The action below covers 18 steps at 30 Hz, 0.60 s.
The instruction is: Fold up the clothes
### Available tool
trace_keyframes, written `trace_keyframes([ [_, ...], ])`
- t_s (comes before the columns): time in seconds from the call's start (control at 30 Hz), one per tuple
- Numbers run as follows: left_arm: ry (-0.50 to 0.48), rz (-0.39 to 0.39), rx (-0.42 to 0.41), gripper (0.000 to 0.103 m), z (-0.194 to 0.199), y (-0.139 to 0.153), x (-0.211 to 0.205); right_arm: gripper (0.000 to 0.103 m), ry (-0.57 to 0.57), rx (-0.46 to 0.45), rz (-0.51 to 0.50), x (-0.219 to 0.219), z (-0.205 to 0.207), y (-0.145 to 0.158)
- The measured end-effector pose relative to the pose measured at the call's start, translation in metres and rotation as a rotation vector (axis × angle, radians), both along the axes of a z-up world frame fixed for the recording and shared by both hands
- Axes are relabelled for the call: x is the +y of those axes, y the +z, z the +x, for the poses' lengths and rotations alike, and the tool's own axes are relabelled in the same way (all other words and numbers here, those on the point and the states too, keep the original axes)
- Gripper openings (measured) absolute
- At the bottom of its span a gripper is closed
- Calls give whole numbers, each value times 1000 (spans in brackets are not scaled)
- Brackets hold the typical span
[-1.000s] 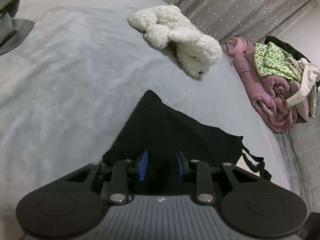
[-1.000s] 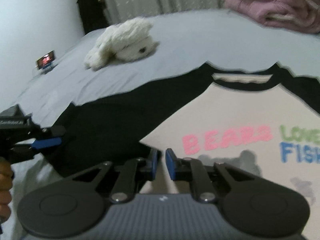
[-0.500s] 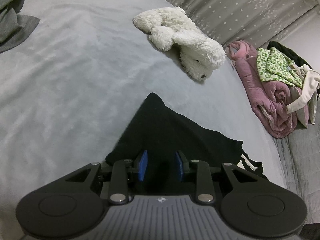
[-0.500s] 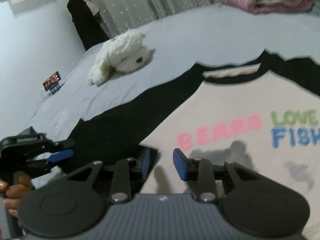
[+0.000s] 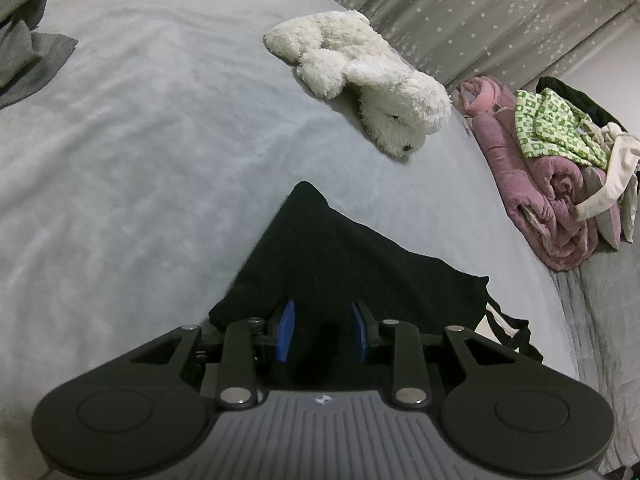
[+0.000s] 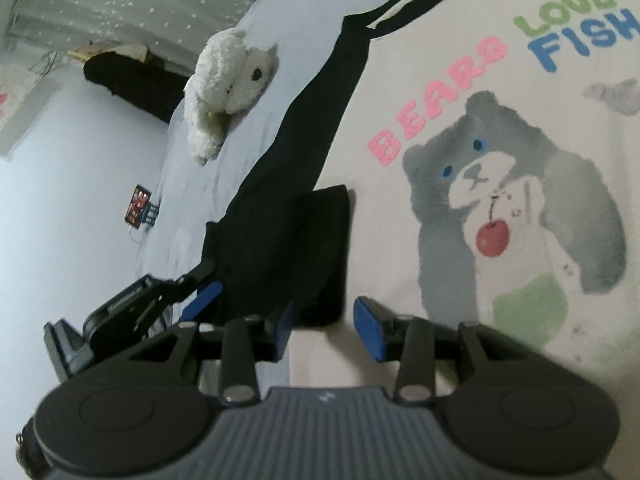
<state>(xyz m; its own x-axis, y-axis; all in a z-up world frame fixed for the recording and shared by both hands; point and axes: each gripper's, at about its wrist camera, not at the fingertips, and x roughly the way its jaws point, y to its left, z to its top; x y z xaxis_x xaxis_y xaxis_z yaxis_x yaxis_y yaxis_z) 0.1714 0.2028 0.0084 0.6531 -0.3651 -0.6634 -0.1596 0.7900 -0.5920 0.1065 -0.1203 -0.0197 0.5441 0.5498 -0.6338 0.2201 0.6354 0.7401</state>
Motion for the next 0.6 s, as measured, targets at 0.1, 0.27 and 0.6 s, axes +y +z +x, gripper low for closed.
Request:
trace_keyframes([
  [0.1,-35,81,-8,29,-2,7,-9,15,-8,-16,-43,11,2,0],
  [0.27,-153,245,-45,29,-9,22,-35,12,-51,-77,-65,16,-5,9],
  [0.6,-413,418,-238,30,-54,47,-67,12,-56,-152,-65,13,-1,29],
])
